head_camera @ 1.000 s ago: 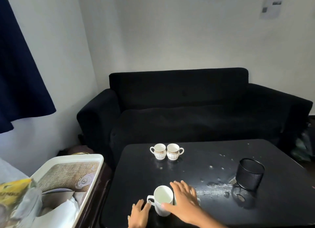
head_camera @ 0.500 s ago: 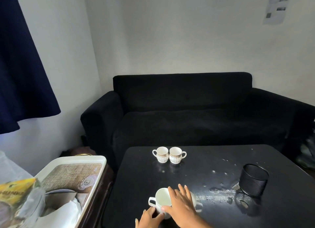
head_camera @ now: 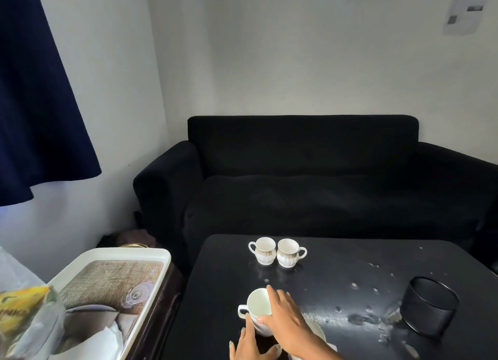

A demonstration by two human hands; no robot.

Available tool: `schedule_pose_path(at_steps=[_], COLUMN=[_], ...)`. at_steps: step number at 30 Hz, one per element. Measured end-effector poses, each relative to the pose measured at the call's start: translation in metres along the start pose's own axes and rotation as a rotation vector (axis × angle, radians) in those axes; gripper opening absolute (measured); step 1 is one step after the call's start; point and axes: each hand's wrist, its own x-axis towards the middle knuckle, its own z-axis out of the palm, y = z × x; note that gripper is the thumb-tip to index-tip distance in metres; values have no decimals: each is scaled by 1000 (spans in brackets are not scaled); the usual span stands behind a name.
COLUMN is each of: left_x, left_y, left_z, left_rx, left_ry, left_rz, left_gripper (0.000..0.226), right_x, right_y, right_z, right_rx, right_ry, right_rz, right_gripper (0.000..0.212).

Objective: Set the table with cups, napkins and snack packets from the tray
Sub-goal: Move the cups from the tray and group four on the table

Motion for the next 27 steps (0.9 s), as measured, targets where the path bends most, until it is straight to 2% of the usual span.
schedule_pose_path(at_steps=[2,5,7,9,12,18,27], left_x=[13,33,38,41,53,79,106], left_y=[-3,-6,-1,-3,-9,-6,0], left_z=[1,4,8,11,14,14,18], left_rx=[-56,-54,-39,7,8,-32,-11], left_ry=[20,-17,30,97,49,71,170], left_rz=[24,50,68,151,241,336,397], left_gripper=[76,90,91,105,119,115,108], right_x=[11,25,33,41,55,83,110], right_y=[2,5,9,13,20,27,30], right_z=[2,5,8,9,10,12,17], right_rx=[65,209,309,407,519,728,846], right_ry=[10,34,56,78,128,214,260], right_rz=[3,6,-7,-10,-31,26,56], right_gripper=[73,73,73,74,73,54,58])
